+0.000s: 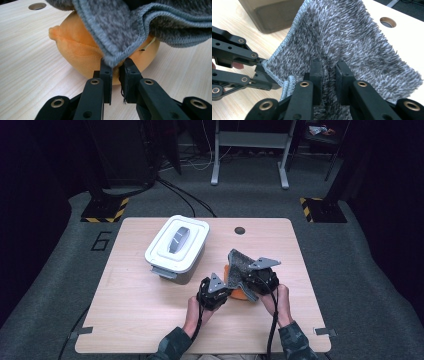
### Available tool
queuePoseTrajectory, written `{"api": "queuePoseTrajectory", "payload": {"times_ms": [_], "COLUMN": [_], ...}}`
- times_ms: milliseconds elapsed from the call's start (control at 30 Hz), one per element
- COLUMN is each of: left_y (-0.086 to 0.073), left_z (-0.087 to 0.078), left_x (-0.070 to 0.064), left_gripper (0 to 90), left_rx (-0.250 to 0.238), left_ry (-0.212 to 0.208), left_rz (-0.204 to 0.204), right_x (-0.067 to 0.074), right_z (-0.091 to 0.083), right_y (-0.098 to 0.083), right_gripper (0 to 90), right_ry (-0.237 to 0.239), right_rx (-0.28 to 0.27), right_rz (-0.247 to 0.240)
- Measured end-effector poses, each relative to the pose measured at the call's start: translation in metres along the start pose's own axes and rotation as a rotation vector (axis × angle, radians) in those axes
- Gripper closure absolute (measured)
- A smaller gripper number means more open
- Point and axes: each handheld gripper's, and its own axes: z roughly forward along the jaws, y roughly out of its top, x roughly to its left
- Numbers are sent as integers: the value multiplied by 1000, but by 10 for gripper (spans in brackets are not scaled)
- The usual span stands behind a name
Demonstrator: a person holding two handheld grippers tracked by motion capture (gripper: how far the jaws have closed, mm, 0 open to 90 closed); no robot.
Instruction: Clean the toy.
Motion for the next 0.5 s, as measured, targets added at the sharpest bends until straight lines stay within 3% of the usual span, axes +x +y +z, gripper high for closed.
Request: {"api": "queuePoseTrajectory", "payload": {"times_ms": [500], "left_y": [-2], "left_z": [0], "left_x": [1], "left_gripper": [804], "left_rx": [0], "left_ry": [-3], "left_rz": [1], "right_x": [-28], "right_z": [-11], "right_y": [-17], "right_gripper": [783], "right_ry": [-70], "right_rx": [10], "right_rz": [76]}}
